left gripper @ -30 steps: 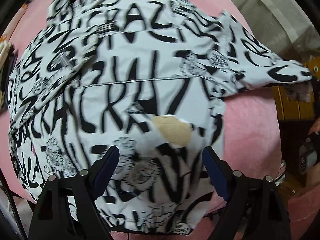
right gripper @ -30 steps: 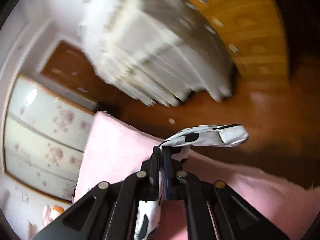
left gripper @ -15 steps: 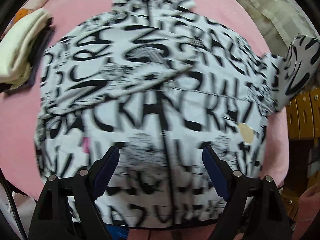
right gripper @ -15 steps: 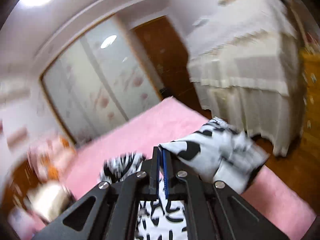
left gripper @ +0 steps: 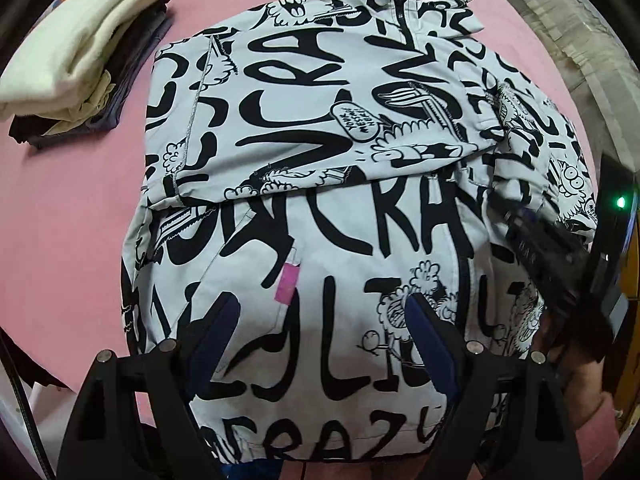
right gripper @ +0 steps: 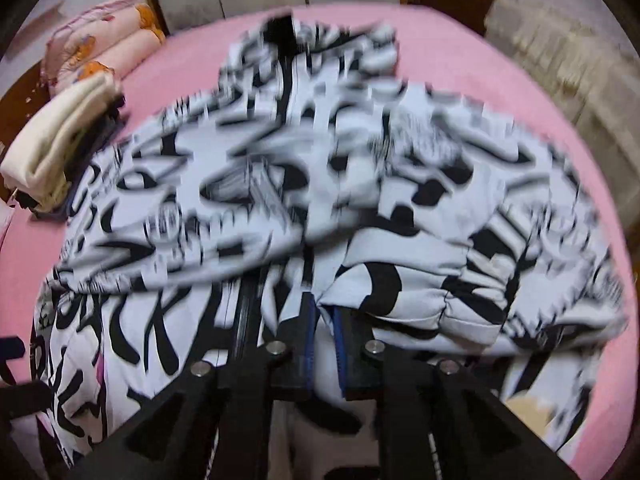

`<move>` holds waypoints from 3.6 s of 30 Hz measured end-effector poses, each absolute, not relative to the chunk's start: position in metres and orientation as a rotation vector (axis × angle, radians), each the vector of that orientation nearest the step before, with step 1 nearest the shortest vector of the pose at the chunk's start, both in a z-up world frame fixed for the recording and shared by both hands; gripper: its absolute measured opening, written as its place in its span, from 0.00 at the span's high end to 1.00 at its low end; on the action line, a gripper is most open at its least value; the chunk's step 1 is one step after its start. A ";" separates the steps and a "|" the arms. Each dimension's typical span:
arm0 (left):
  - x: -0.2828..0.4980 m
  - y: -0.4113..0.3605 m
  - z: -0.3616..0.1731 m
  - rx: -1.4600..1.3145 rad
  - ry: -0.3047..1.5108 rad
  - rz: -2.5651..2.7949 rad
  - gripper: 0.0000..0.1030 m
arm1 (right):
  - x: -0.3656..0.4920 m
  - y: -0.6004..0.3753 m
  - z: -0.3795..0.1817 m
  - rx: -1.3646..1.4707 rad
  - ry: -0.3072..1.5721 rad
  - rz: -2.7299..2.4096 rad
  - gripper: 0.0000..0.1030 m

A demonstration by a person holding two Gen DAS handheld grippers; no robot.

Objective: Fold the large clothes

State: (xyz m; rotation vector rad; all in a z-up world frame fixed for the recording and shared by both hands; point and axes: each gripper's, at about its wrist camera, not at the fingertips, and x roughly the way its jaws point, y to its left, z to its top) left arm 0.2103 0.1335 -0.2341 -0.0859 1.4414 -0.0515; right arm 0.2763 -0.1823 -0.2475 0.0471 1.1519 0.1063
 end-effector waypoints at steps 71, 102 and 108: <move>0.348 0.092 -0.290 -0.643 1.137 0.029 0.93 | 0.266 -0.388 -0.243 0.110 1.138 0.085 0.55; 0.318 0.050 -0.240 -0.188 1.113 0.221 0.81 | 0.241 -0.386 -0.225 0.198 1.307 0.136 0.82; 0.322 0.002 -0.246 -0.212 1.223 -0.025 0.81 | 0.245 -0.376 -0.213 0.083 1.402 0.111 0.82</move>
